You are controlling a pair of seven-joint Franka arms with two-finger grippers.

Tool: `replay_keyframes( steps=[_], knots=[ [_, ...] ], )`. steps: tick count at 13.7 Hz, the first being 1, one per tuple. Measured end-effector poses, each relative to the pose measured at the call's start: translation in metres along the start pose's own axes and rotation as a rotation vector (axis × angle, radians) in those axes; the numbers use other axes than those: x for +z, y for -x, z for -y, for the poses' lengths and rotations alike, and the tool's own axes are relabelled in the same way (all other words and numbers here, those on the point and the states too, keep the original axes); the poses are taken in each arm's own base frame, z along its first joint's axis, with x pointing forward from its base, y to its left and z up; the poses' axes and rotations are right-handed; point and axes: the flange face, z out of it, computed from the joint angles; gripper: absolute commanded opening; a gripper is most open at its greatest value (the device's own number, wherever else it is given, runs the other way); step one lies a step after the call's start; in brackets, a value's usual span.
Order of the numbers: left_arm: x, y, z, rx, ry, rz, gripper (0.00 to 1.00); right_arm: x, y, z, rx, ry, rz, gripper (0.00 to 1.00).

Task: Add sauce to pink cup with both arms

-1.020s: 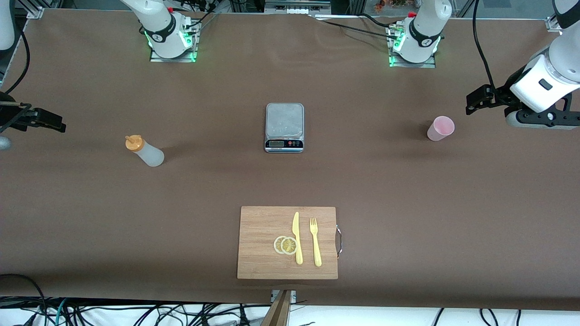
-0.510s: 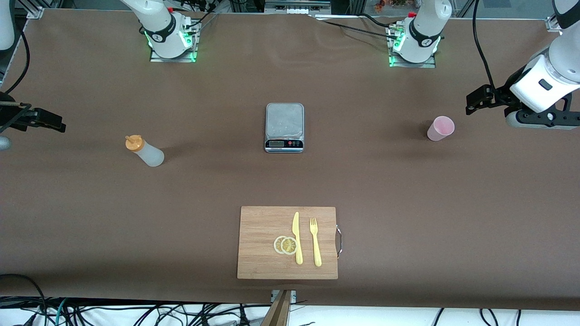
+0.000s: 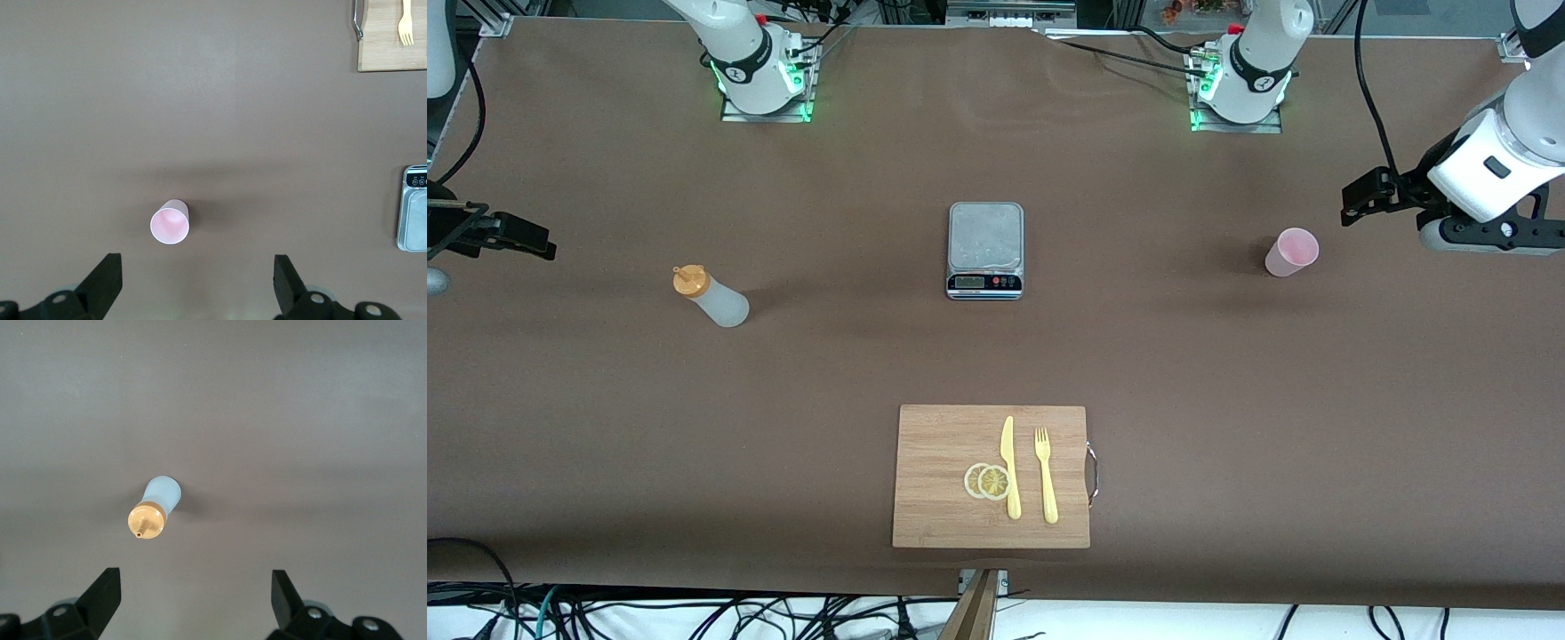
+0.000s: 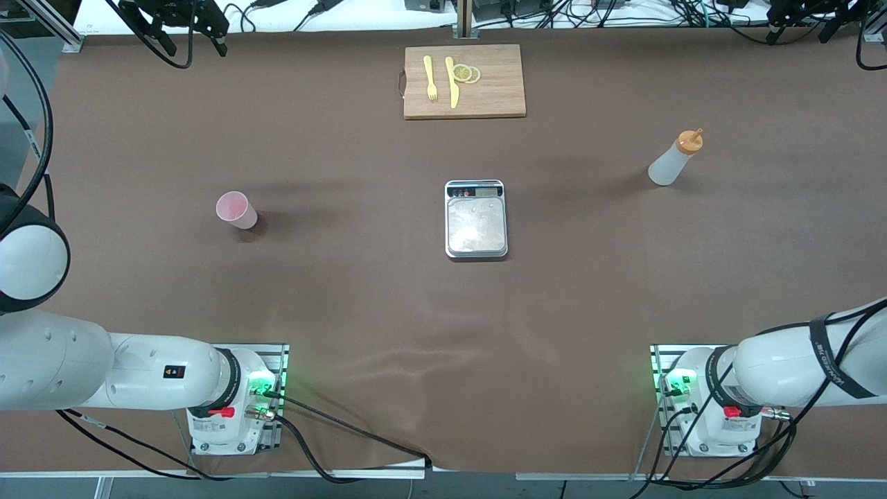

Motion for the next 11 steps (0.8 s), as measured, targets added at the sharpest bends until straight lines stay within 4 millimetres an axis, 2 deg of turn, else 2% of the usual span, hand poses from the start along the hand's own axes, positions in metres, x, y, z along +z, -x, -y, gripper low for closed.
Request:
replay_keyframes(
  steps=[4,7,9,11],
  knots=[
    [0.006,0.0,0.009,-0.016,0.001,0.017,1.0,0.0,0.0,0.0,0.0,0.0,0.0,1.0],
    [0.021,0.0,0.03,0.008,0.006,0.05,1.0,0.0,0.0,-0.001,0.001,0.0,0.0,1.0],
    [0.037,0.002,0.047,0.056,0.014,0.088,1.0,0.0,0.0,-0.001,0.002,0.0,0.0,1.0],
    [0.071,0.008,0.067,0.174,0.038,0.16,1.0,0.0,0.0,-0.002,0.003,0.0,0.0,1.0]
  ],
)
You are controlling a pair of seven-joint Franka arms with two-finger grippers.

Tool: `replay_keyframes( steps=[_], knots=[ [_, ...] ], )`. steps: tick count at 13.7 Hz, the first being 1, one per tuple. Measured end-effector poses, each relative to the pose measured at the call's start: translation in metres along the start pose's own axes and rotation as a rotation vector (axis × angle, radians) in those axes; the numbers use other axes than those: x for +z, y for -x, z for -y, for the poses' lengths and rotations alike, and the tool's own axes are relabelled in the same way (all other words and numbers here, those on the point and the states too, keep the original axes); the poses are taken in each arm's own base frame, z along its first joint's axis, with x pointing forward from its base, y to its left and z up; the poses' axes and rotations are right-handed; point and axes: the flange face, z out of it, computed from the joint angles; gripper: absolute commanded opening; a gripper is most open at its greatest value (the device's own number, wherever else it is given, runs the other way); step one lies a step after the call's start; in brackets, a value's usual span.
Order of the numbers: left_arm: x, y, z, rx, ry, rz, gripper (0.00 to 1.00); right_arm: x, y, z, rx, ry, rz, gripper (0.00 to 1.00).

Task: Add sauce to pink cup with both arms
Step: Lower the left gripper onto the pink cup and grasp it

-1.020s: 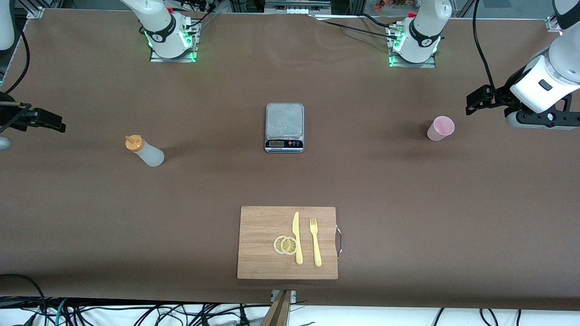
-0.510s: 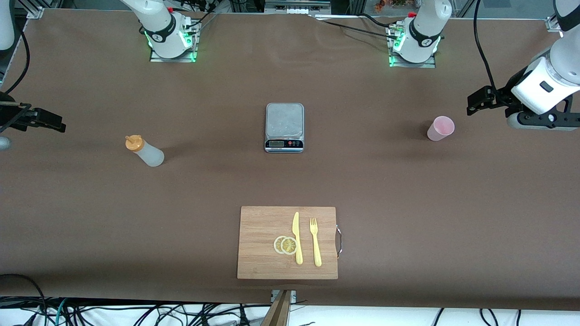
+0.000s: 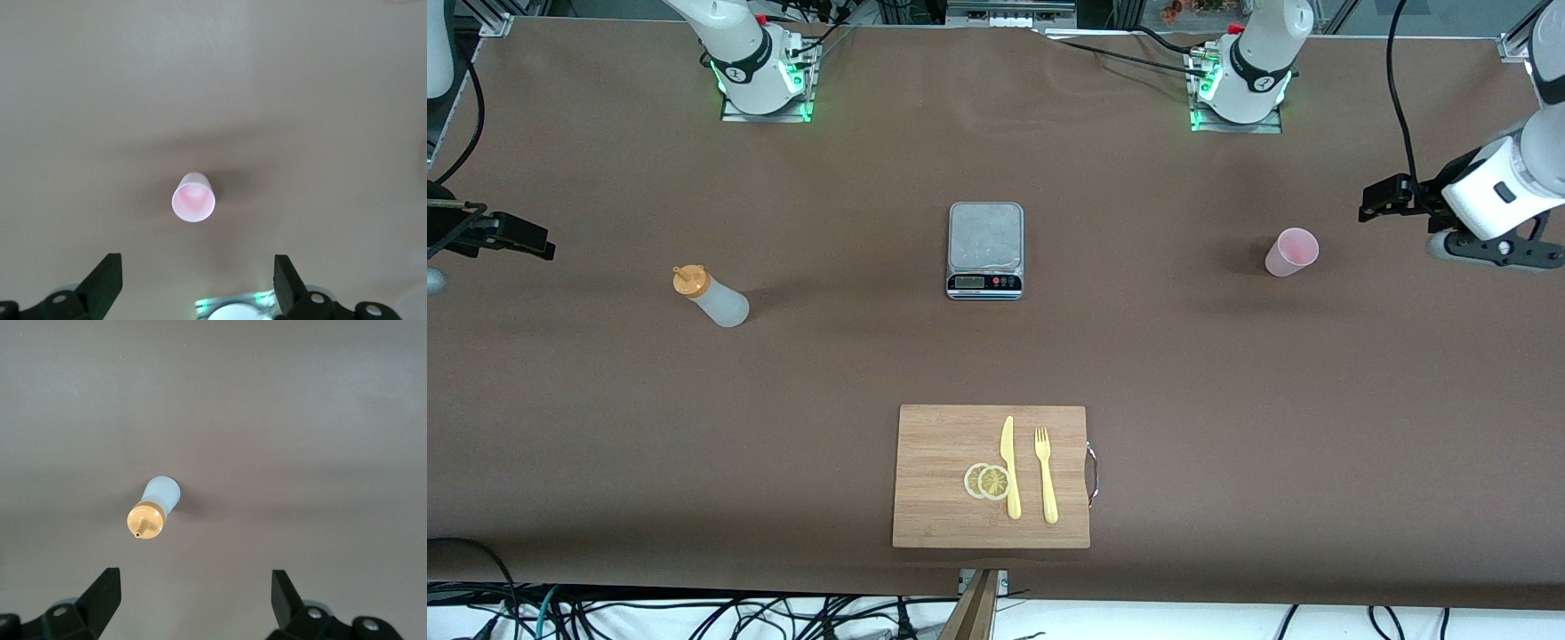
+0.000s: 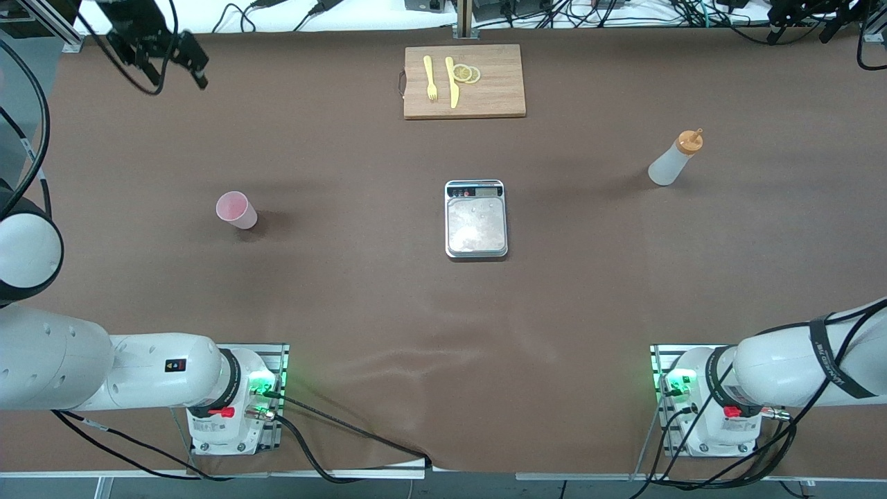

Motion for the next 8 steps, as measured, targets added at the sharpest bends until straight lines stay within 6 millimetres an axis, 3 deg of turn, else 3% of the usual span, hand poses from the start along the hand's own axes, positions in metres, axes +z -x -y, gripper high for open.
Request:
replay_keyframes(
  steps=[4,8],
  knots=[
    [0.081,0.001,0.024,0.051,0.033,0.068,1.0,0.0,0.0,0.0,0.0,0.0,0.0,1.0],
    [0.187,0.012,0.034,0.059,-0.001,0.009,1.0,0.001,0.0,0.0,0.0,0.0,0.001,1.0]
  ],
)
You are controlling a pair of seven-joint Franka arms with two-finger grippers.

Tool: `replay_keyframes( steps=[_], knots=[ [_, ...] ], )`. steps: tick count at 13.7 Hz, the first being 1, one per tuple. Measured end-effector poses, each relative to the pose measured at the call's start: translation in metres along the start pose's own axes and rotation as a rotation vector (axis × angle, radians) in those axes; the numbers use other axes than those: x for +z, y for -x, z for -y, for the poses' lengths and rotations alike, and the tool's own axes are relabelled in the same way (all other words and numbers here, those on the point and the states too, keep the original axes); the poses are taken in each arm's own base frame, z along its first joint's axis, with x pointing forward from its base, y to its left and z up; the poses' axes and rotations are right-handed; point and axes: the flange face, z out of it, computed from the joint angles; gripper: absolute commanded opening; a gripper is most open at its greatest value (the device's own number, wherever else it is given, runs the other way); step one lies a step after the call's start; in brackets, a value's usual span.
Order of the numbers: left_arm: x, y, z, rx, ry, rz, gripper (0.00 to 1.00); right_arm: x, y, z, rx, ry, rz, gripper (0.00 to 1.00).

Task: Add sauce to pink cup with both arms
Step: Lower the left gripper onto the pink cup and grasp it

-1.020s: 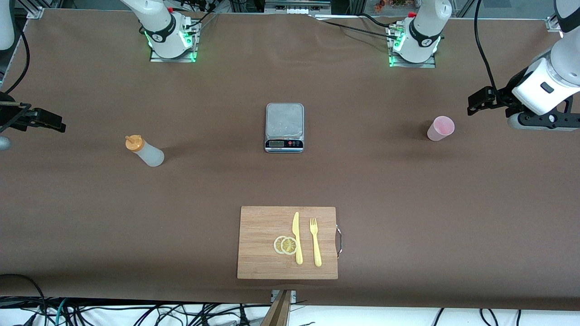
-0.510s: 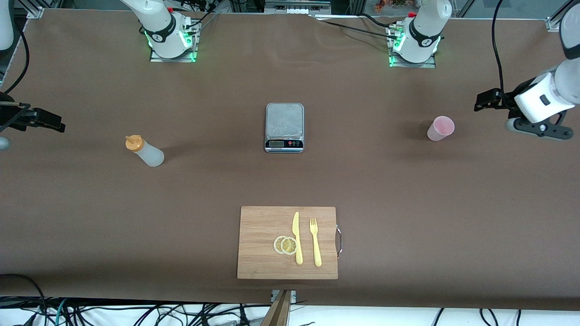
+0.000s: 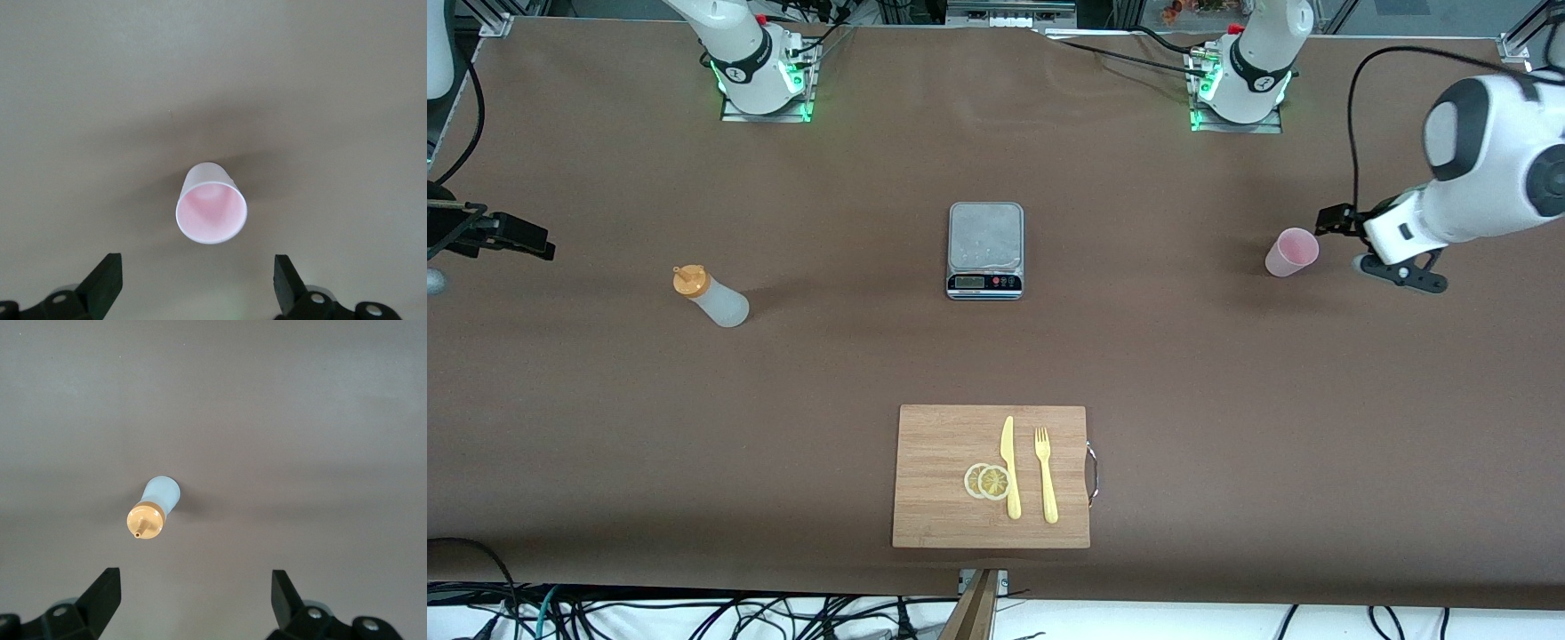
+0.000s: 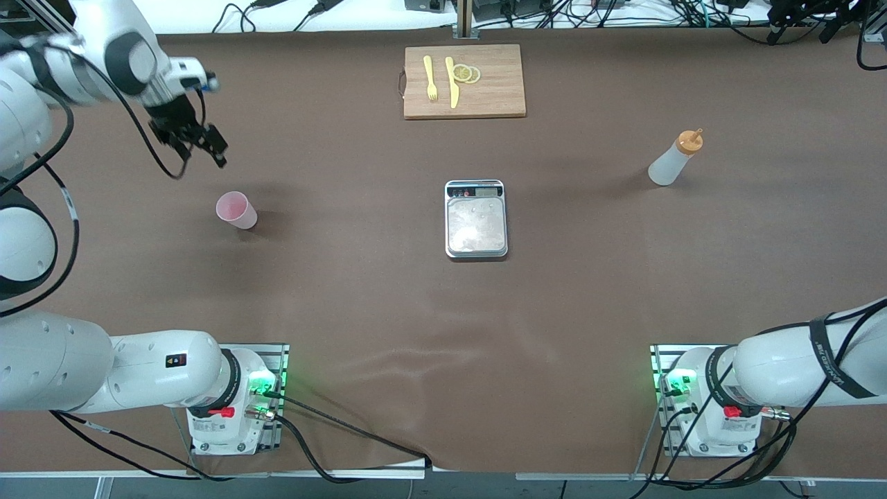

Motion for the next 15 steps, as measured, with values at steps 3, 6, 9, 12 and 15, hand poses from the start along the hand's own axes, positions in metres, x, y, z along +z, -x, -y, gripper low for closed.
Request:
replay_keyframes(
  steps=[3,6,9,12,15],
  knots=[
    [0.061,0.016,-0.001,0.028,-0.04,-0.053,1.0,0.001,-0.001,0.0,0.0,0.0,0.002,1.0],
    [0.094,0.027,0.005,0.05,-0.073,-0.043,1.0,0.002,-0.001,0.0,0.0,0.0,0.004,1.0],
    [0.107,0.023,0.01,0.057,-0.077,-0.057,0.83,0.002,-0.001,0.0,0.0,0.0,0.004,1.0],
    [0.117,0.019,0.011,0.061,-0.075,-0.058,0.21,0.002,-0.001,0.0,0.0,0.0,0.004,1.0],
    [0.117,0.019,0.011,0.062,-0.076,-0.06,0.0,0.002,-0.001,0.0,0.0,0.0,0.004,1.0]
  ],
)
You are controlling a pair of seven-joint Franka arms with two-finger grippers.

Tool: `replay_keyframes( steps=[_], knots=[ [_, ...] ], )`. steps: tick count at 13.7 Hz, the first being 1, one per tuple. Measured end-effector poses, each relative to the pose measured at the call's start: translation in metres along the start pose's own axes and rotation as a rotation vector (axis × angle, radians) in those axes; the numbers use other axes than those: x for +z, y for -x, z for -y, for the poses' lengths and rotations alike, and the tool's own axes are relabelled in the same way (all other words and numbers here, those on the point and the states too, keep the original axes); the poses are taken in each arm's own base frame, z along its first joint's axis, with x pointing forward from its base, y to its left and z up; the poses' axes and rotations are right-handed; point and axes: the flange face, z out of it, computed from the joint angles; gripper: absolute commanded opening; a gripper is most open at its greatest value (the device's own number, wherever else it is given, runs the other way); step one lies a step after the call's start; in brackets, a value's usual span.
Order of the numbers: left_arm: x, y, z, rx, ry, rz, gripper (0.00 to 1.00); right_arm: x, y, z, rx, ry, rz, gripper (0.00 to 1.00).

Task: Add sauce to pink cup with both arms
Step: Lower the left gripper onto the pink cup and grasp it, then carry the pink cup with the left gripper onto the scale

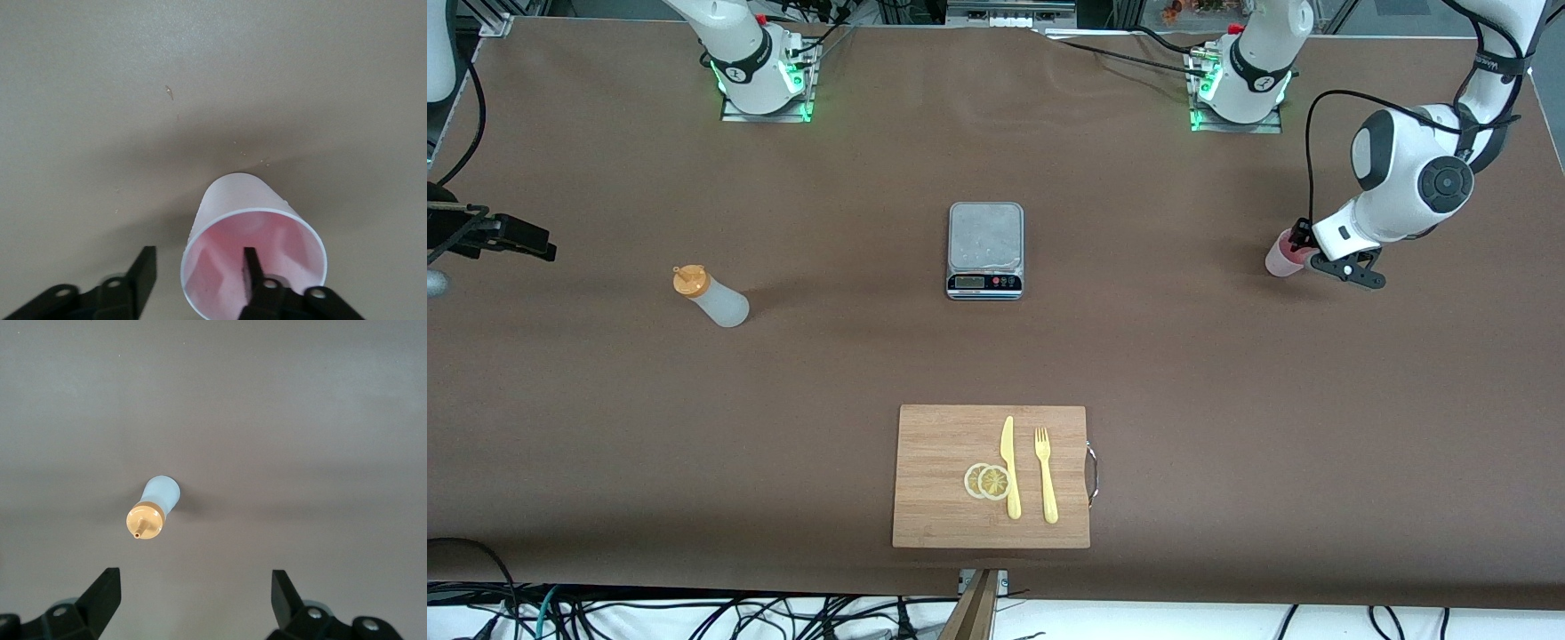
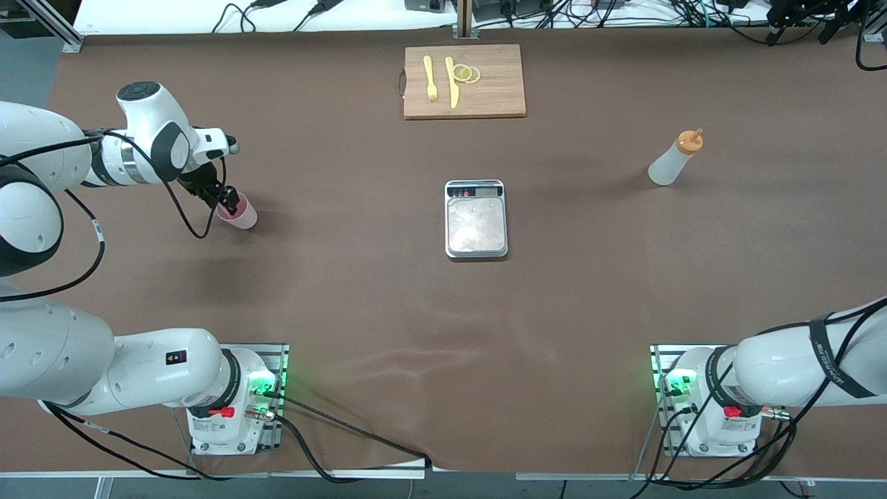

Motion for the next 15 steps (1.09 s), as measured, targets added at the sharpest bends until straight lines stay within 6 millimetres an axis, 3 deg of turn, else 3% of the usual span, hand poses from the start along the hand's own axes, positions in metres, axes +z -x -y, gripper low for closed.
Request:
replay_keyframes(
  steps=[6,8,10,12,15],
  knots=[
    [-0.003,-0.002,0.001,0.021,-0.004,-0.006,0.0,0.0,0.0,0.0,0.0,0.0,0.0,1.0],
    [-0.015,-0.007,0.005,0.02,-0.011,-0.017,0.0,0.0,0.0,0.0,0.0,0.0,0.0,1.0],
    [-0.046,-0.017,0.009,0.022,-0.011,0.001,0.0,0.0,0.0,0.0,0.0,0.0,0.0,1.0],
    [-0.093,-0.034,0.003,0.033,0.0,0.017,0.0,0.0,0.0,0.0,0.001,0.0,0.0,1.0],
    [-0.157,-0.067,-0.035,0.019,0.057,0.012,0.0,0.0,0.0,-0.001,0.002,0.0,0.0,1.0]
  ],
)
